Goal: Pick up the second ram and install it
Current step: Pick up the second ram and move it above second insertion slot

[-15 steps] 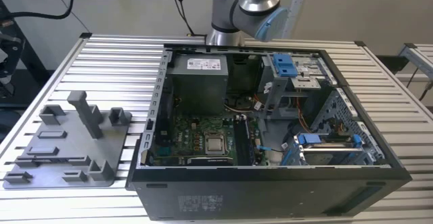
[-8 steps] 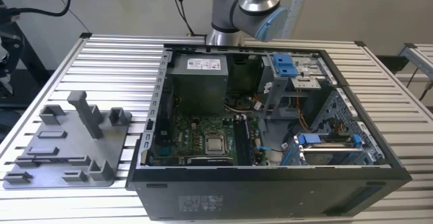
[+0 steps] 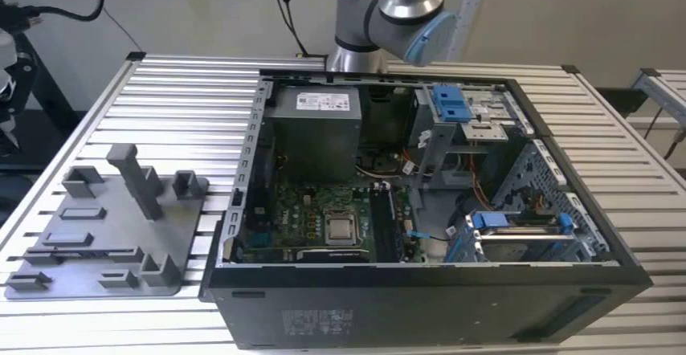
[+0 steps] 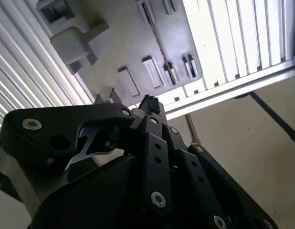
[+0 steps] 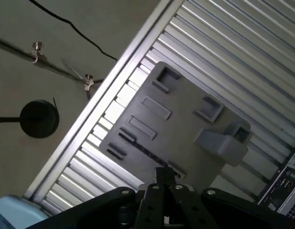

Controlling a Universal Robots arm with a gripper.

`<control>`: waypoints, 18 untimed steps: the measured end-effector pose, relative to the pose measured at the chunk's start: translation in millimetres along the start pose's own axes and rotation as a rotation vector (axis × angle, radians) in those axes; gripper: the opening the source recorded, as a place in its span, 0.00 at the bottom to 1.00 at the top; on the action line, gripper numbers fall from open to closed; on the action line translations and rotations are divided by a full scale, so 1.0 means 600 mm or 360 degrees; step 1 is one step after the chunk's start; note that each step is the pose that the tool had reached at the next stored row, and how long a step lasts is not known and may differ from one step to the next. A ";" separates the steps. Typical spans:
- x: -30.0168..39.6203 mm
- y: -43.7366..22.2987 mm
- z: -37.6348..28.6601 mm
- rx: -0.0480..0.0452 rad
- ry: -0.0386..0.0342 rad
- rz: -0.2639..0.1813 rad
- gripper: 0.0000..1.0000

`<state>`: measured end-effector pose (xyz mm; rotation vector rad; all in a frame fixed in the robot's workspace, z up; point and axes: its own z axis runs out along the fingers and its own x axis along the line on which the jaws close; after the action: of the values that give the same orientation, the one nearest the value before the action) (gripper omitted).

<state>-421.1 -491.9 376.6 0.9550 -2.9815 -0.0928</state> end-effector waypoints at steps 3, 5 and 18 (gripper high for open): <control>0.000 0.000 0.000 -0.0001 0.0005 -0.0087 0.11; 0.000 0.000 0.000 -0.0001 0.0009 -0.0145 0.11; 0.000 0.000 0.002 -0.0005 0.0031 -0.0520 0.11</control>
<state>-421.1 -491.9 375.3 1.4236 -2.7780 -0.0889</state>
